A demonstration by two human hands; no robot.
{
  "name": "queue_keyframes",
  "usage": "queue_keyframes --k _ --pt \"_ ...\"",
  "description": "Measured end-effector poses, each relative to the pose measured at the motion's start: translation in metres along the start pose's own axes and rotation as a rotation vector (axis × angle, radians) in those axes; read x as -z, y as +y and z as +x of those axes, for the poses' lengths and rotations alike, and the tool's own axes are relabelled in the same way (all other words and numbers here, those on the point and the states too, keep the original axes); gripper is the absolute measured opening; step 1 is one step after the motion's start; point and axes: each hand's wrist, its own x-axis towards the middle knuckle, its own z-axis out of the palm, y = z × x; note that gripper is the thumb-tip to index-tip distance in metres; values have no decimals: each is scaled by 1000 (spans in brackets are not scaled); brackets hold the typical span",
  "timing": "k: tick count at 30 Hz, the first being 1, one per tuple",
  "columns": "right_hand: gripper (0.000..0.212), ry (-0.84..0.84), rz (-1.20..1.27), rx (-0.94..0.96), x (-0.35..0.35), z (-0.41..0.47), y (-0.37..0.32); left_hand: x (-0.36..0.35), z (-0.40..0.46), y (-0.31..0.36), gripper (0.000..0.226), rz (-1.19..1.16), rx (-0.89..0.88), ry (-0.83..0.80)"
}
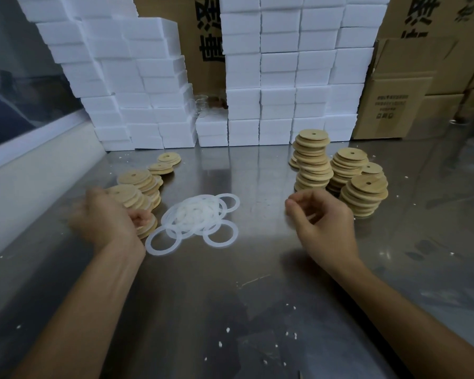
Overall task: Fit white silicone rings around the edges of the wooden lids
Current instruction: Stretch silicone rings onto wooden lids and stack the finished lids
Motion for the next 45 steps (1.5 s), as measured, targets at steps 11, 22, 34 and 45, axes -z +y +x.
queue_keyframes --k 11,22,34,45 --pt "65 75 -690 -190 47 29 36 2 -39 -45 15 927 -880 -959" --pt "35 165 -377 63 46 30 39 -1 -51 -47 17 967 -849 -1133" --pt "22 -262 224 -255 -10 -6 -7 -7 -78 -32 28 158 409 -1221" --pt "18 -327 151 -65 -21 -17 -9 -9 -97 -47 25 301 381 -1079"
